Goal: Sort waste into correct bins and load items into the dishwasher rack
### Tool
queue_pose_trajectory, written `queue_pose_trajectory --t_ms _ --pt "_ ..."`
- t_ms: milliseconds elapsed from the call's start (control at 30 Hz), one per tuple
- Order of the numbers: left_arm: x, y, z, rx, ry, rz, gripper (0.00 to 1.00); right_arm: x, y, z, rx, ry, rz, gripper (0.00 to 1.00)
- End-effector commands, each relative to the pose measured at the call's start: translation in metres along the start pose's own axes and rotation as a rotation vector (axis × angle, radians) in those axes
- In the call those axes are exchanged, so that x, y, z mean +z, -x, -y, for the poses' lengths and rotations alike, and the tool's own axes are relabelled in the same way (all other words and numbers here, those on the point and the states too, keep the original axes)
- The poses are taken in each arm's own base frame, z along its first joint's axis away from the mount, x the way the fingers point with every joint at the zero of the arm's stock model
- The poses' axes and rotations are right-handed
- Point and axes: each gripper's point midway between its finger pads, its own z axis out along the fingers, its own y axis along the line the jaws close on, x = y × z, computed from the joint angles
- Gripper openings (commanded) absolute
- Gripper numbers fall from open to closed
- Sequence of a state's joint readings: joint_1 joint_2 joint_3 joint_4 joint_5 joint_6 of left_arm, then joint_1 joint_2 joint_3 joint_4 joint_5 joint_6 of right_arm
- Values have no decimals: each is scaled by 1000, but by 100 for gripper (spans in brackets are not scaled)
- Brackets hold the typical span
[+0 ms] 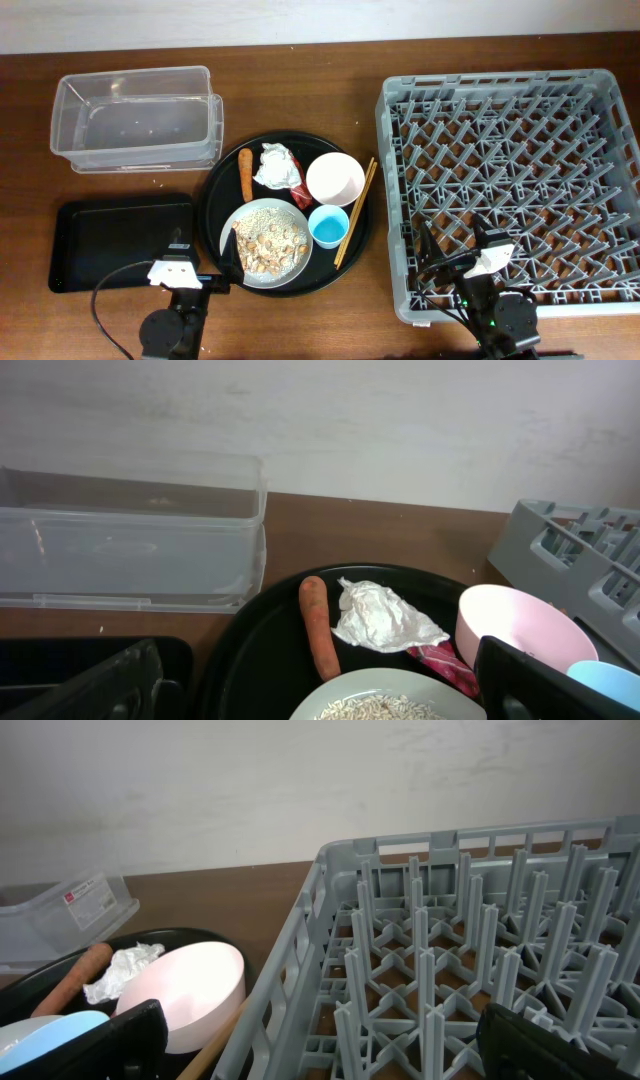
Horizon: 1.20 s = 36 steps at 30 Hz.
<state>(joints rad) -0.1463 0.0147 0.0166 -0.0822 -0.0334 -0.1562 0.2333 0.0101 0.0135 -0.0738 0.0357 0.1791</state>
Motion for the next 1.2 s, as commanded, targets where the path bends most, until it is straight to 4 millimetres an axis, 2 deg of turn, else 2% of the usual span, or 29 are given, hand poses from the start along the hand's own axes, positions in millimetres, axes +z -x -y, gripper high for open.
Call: queue_pose_trajectory --t_ms 0,1000,1033,1100,1167 --pt "0 -1 -1 16 -1 3 99 0 -4 2 -116 -7 -8 98" --pt "0 0 -3 15 11 7 99 0 -3 2 -115 -6 -5 98" --pt "0 4 -2 15 9 24 99 0 4 -3 -115 18 25 98" --pt "-2 27 2 12 -5 120 99 -2 29 -8 -113 34 114 98" --pt "-11 70 7 5 -23 288 99 -14 76 -16 -110 51 258 98"
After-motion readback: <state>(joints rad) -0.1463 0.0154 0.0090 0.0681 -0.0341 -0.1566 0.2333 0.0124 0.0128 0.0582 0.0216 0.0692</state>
